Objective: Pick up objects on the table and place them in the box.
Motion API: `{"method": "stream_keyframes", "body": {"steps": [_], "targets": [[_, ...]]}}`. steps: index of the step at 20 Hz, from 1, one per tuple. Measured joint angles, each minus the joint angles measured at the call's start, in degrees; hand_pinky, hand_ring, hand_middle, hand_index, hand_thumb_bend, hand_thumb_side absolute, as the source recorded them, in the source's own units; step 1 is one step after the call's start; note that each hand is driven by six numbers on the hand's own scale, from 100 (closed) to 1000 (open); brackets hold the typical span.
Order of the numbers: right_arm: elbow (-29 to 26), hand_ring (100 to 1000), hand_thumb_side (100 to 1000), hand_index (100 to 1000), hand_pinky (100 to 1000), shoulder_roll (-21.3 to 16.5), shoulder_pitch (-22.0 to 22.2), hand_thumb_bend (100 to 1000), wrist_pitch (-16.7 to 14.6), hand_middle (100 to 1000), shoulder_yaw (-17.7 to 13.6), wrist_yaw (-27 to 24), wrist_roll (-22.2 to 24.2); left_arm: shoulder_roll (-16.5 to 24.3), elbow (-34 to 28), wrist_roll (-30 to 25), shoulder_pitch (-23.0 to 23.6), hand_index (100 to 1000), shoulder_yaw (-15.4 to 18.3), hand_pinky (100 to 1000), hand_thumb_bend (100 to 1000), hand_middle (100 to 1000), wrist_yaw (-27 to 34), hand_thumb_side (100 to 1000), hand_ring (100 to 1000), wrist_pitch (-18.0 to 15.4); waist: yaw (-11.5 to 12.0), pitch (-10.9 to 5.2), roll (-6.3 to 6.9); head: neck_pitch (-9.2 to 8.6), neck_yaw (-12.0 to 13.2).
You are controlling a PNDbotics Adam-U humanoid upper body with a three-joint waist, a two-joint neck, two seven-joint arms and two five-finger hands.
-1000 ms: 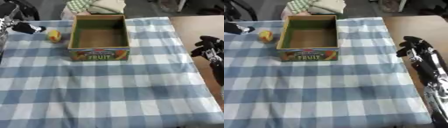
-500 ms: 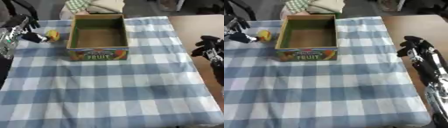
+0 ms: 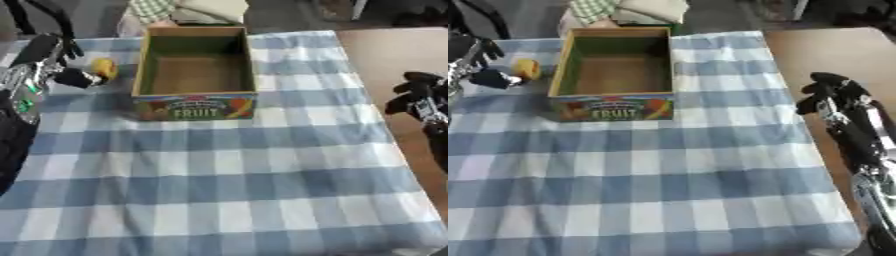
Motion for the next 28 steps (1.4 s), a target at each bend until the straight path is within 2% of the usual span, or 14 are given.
{"method": "stream_keyframes", "body": {"steps": [14,22,26,28], "targets": [[0.0,566,464,779,574,0.01,-0.22,100,0.08,602,0.33,0.02,0.19,-1.16,1.44,4.87,0.0,674,0.11,625,621,582,-1.8,298,563,2.99,-0.97,0.74,0.08,-0.02,0.21],[0.02,566,465,778,574,0.01,-0.22,100,0.15,602,0.33,0.04,0.26,-1.18,2.12,5.79,0.05,632,0.11,588,538,523,-2.55,230,517,3.83,-1.02,0.98,0.1,-0.01,0.24],[0.04,566,466,778,574,0.01,-0.22,100,0.16,602,0.33,0.05,0.28,-1.25,2.44,6.32,0.06,577,0.11,562,505,486,-3.3,175,484,4.29,-1.03,0.98,0.14,-0.01,0.24],[0.05,566,467,778,574,0.01,-0.22,100,0.16,602,0.33,0.05,0.28,-1.53,2.45,6.69,0.06,529,0.11,538,447,447,-3.72,122,451,4.52,-1.05,0.98,0.16,-0.01,0.24]]}}
